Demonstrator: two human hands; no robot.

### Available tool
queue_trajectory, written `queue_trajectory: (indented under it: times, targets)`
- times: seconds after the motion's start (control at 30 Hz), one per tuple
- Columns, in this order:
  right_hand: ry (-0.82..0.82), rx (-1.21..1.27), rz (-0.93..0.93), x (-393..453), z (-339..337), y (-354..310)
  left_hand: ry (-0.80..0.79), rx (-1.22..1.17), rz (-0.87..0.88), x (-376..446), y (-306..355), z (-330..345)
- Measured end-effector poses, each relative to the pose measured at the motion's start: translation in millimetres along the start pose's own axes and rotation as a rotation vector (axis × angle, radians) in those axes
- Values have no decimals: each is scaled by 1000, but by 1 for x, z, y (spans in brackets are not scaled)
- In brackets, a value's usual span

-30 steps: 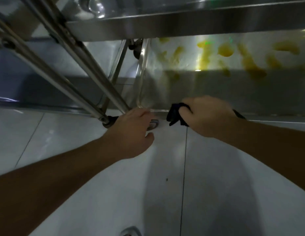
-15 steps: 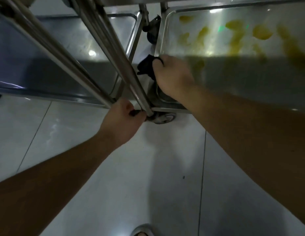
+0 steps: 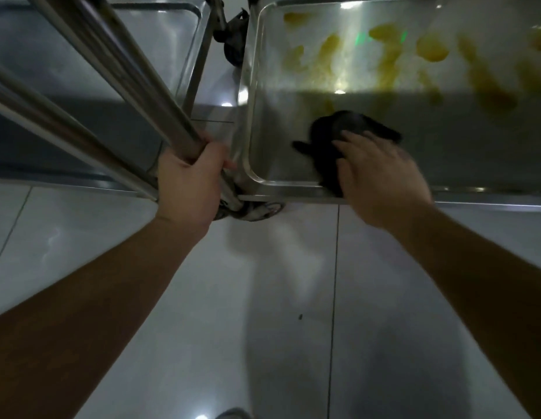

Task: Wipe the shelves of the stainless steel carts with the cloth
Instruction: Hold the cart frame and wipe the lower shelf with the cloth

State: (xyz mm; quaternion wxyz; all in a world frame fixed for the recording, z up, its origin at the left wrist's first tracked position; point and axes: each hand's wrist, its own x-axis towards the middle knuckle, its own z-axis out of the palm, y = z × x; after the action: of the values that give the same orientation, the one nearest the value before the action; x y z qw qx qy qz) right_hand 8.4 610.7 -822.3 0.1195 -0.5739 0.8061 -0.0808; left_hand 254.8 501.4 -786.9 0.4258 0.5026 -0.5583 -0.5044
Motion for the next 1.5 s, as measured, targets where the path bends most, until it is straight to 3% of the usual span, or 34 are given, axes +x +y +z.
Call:
queue_trajectory:
  times: [0.13,0.23,0.33,0.5,0.57,0.63,0.77,0.9,0.97,1.03,1.1,1.17,1.27,1.33,1.4,1.5]
  targets:
    - [149,-15,392,-25,-21,78,9,-30,31,0,-5,7]
    - [187,30,570,-14,-15,57,19,-55,41,-2,-5,10]
    - [151,42,351,17,2,-9,9,-78,24,0,-4,9]
    - [-108,2,-295,85,31,-128,-15,-140,27,2,-2,10]
    - [-159,24,-437,102,28,-137,-45,-152,41,4,-2,9]
    - [-105,23,-460,108,21,-118,-46,-195,19,5,-2,9]
    - [116,21,-92,113,-6,-16,-34,-150,52,6,-3,9]
    - [289,-12,481,84,-34,98,-4,-184,72,4,-4,12]
    - [244,-1,656,82,-36,101,7,-194,78,3,-4,15]
    - [246,30,697,94,-31,77,9,-189,82,3,-4,15]
    - [267,30,636,111,-22,34,10,-182,75,3,-3,14]
    - [208,10,436,129,-10,-23,2,-183,71,3,-3,13]
    - [-59,-7,-176,155,4,-108,20,-227,54,4,-3,15]
    - [-270,-32,-460,164,6,-136,11,-232,50,4,-3,14]
    - [-343,9,-585,164,7,-129,-21,-228,49,3,-4,13]
    - [-347,141,-600,161,6,-100,-47,-253,32,3,-6,12]
